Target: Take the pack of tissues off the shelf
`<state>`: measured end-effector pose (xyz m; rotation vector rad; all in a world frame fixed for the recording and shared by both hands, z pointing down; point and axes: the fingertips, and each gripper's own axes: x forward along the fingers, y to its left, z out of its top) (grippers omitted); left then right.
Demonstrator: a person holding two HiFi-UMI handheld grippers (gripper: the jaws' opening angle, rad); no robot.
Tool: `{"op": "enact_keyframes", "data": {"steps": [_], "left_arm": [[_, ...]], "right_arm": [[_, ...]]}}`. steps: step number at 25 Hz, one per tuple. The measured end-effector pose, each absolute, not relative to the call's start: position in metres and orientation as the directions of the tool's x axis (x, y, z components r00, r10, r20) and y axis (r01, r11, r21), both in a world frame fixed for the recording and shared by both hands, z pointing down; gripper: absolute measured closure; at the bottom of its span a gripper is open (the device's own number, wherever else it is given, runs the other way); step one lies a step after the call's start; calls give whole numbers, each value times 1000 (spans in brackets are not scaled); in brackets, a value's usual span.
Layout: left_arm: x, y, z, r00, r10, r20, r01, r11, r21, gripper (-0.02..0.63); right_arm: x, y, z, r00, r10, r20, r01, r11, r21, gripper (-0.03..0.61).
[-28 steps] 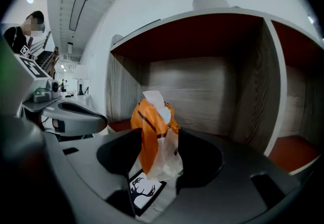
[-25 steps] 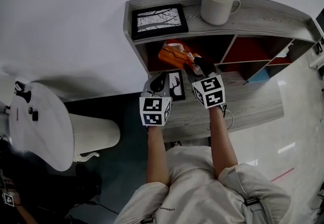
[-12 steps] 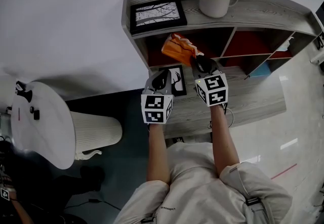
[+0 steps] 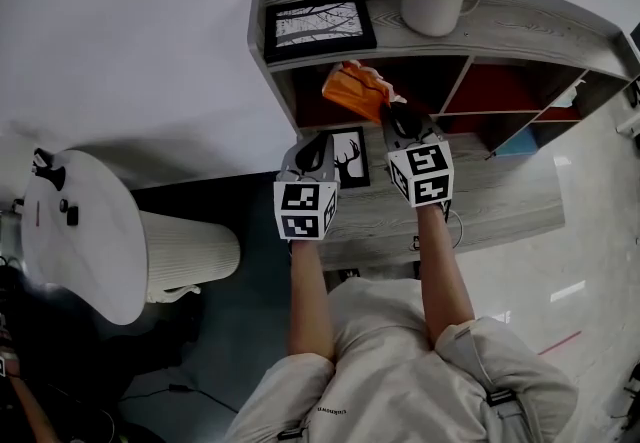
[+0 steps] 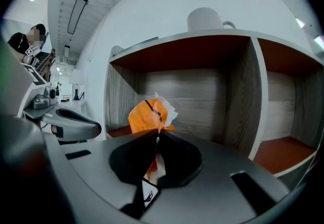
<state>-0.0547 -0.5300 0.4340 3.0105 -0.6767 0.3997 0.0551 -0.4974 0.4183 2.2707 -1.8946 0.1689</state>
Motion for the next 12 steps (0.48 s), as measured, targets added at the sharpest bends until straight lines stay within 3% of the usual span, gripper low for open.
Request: {"op": "enact_keyframes", "data": {"steps": [12], "left_arm": [[-47, -521, 427, 846, -483, 223, -502, -865, 30, 604]], "right_arm": [[66, -486, 397, 130, -979, 155, -987, -114, 111, 558]]}}
